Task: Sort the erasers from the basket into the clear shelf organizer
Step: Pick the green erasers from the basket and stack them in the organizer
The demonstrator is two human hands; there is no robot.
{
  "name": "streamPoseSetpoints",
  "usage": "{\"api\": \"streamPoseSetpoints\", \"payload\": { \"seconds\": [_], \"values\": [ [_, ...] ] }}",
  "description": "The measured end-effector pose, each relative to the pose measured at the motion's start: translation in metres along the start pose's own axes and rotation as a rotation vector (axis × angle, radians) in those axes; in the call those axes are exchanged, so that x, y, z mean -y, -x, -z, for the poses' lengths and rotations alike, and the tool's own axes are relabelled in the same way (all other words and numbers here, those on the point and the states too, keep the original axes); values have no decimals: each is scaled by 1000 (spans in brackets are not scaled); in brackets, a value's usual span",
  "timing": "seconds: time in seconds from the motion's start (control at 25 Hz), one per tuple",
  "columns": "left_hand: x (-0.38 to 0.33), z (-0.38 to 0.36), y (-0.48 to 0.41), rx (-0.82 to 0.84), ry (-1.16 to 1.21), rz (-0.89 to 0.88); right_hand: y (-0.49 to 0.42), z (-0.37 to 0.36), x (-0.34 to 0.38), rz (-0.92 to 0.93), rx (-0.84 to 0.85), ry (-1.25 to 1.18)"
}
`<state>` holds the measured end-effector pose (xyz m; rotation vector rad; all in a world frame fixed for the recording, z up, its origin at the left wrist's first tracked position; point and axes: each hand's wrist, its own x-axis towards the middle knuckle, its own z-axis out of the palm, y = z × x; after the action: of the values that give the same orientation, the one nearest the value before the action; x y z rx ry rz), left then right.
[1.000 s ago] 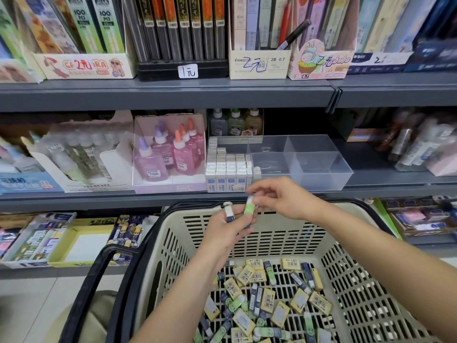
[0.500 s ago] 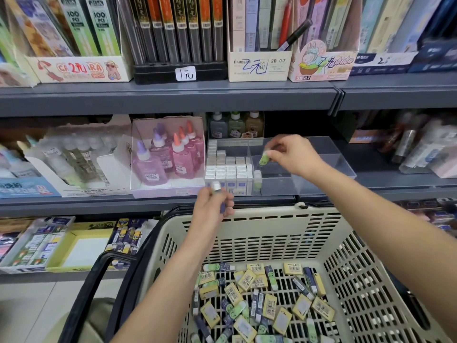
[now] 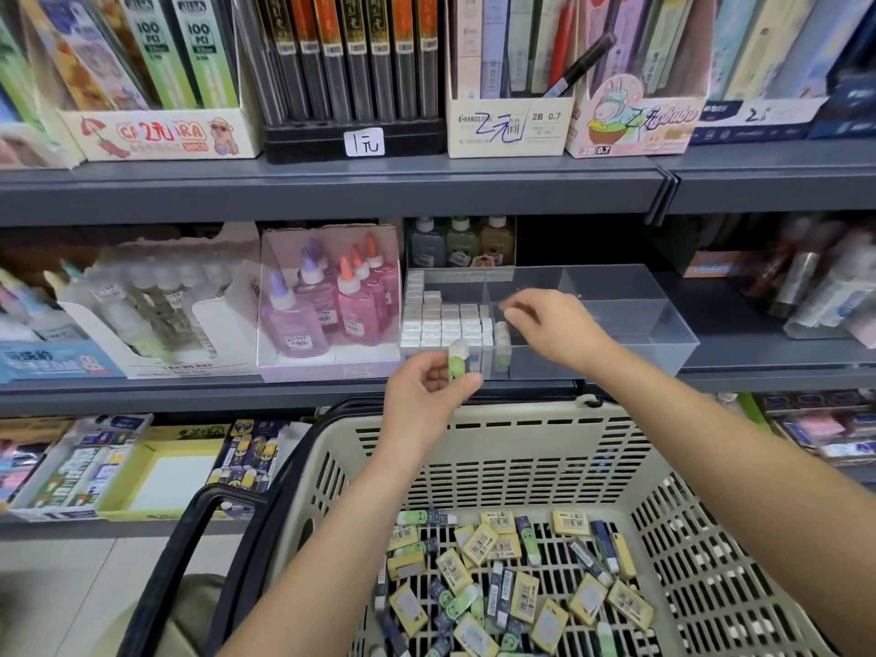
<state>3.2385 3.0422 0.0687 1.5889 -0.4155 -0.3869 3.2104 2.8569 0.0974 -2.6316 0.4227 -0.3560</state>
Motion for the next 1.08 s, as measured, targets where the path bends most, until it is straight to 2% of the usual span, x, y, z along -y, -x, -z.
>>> {"api": "streamPoseSetpoints", "payload": {
  "seconds": [0.04,0.12,0.24,0.36,0.44,0.56,0.84,1.08],
  "values": [
    [-1,-2,-2,-3,-29,-7,6,3,6,25,-27,-88],
    [-3,-8,-6,-5,-113,-34,21,6,20,66,42,-229],
    [-5,-17,-10,8,-218,-98,35,6,27,82,115,-256],
    [-1,-11,-11,-45,-352,-169,29,18,14,3,27,-382],
    [3,1,-13,-142,-477,-230,16,27,2,-91,-113,-433],
    [8,12,-18,-276,-573,-283,-6,27,-9,-149,-192,-334],
    [22,10,-28,-230,-627,-208,-25,-8,-16,-107,131,-87],
    [23,9,-28,-215,-611,-194,-27,-13,-21,-88,212,-9]
  ]
}}
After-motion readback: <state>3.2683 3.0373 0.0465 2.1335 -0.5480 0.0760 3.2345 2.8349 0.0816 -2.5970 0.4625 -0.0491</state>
